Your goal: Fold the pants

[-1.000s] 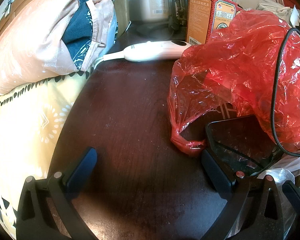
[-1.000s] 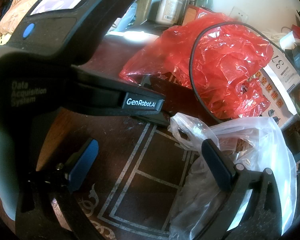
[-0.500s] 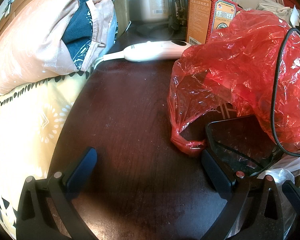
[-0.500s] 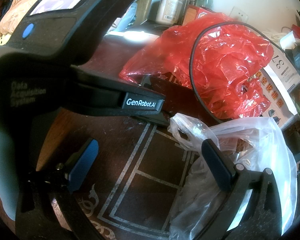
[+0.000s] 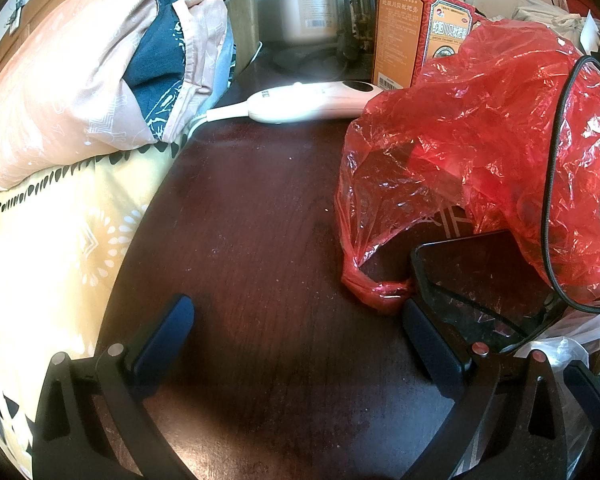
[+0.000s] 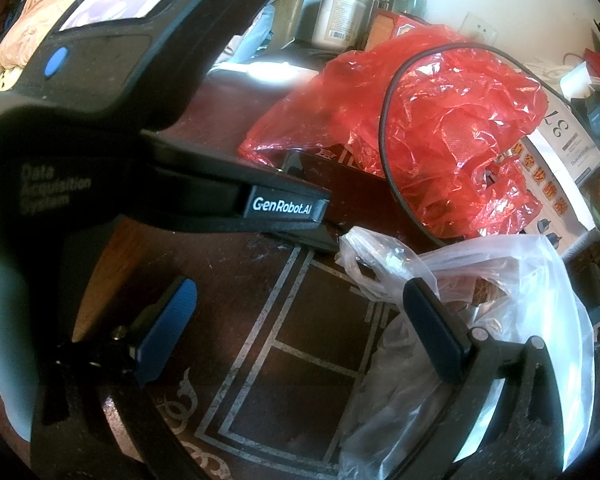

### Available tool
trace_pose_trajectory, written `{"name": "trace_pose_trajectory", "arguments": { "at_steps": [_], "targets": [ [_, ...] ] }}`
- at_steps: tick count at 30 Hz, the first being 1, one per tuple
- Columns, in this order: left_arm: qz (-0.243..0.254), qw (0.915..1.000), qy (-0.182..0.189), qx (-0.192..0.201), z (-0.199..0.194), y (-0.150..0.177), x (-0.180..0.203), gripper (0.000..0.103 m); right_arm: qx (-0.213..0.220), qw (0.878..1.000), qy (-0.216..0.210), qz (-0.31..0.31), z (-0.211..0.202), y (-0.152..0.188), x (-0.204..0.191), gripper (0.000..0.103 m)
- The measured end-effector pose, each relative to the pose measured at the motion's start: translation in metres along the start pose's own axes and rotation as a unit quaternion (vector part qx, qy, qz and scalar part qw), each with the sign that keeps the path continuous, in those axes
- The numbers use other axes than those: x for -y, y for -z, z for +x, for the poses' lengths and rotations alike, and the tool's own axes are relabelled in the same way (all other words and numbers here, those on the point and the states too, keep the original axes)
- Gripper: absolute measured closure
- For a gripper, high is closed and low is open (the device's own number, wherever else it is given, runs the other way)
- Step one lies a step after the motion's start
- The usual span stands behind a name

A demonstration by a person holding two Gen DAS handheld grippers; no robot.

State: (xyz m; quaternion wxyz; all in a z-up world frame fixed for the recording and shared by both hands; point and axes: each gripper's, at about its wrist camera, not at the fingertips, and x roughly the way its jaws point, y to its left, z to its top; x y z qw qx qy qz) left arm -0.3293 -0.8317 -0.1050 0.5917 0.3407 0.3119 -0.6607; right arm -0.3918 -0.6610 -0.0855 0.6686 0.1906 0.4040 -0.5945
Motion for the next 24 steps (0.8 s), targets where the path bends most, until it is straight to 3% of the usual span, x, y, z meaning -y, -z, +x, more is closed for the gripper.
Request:
{"name": "trace_pose_trajectory", "arguments": {
  "at_steps": [24],
  "targets": [
    [-0.001,1.0000,-0.001,0.000,-0.0002,-0.0001,-0.0002,0.000,-0.001,1.000,-0.012,0.000,-0.0005,-0.0004,0.0011,0.000]
  ]
}}
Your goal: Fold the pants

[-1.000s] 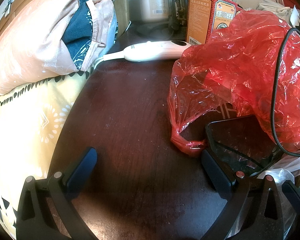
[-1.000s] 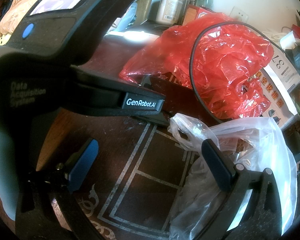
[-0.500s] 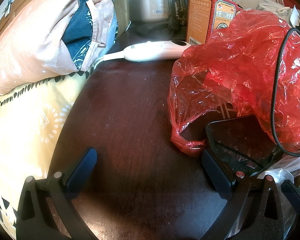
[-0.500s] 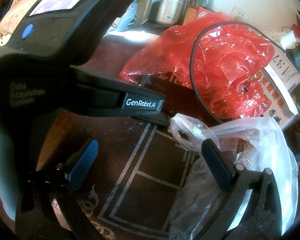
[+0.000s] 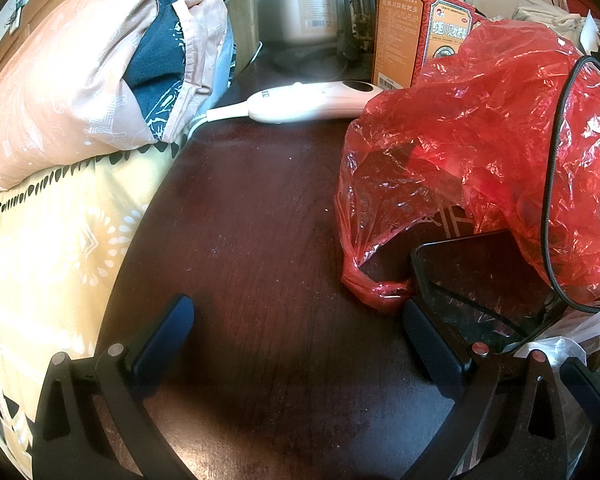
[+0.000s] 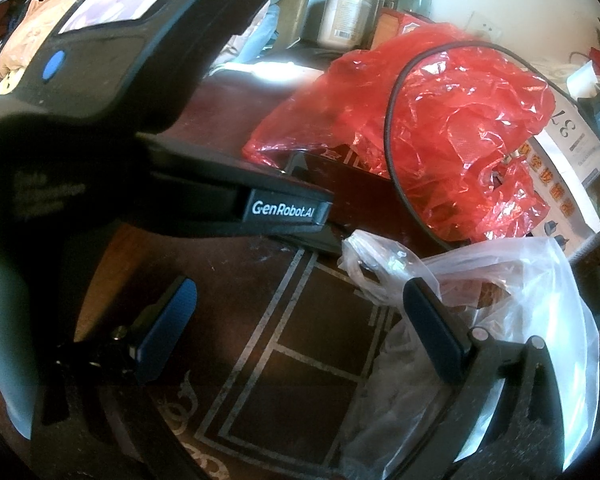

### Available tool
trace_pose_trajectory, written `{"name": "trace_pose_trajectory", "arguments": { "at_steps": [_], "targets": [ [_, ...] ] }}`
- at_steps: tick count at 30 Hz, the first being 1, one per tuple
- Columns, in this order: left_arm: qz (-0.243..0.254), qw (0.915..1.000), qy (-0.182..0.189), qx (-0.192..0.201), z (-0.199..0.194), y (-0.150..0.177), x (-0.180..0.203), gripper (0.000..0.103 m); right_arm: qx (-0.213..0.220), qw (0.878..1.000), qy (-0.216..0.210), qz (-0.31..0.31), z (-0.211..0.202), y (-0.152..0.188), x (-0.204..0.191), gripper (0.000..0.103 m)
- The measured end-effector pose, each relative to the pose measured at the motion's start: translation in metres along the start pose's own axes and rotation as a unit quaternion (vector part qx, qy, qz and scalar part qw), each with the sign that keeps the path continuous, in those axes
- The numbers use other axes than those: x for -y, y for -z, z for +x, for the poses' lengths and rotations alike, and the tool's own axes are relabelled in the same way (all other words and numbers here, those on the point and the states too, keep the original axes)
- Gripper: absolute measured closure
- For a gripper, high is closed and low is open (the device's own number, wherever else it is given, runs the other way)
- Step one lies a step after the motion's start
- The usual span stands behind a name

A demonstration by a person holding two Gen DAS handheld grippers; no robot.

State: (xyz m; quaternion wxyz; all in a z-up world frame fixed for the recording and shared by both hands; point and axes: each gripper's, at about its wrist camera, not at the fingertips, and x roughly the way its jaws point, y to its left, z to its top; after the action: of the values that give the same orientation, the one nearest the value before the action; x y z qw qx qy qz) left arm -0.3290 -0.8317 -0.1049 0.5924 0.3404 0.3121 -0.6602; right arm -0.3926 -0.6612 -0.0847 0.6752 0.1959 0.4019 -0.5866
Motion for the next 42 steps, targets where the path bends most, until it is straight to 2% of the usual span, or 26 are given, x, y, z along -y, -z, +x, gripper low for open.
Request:
{"name": "trace_pose_trajectory", "arguments": {
  "at_steps": [42],
  "targets": [
    [-0.001,1.0000,-0.001,0.000,0.0003,-0.0003,-0.0004,0.000,-0.005,1.000,0.003,0.013,0.0068,-0.0083,0.0017,0.000]
  ]
}}
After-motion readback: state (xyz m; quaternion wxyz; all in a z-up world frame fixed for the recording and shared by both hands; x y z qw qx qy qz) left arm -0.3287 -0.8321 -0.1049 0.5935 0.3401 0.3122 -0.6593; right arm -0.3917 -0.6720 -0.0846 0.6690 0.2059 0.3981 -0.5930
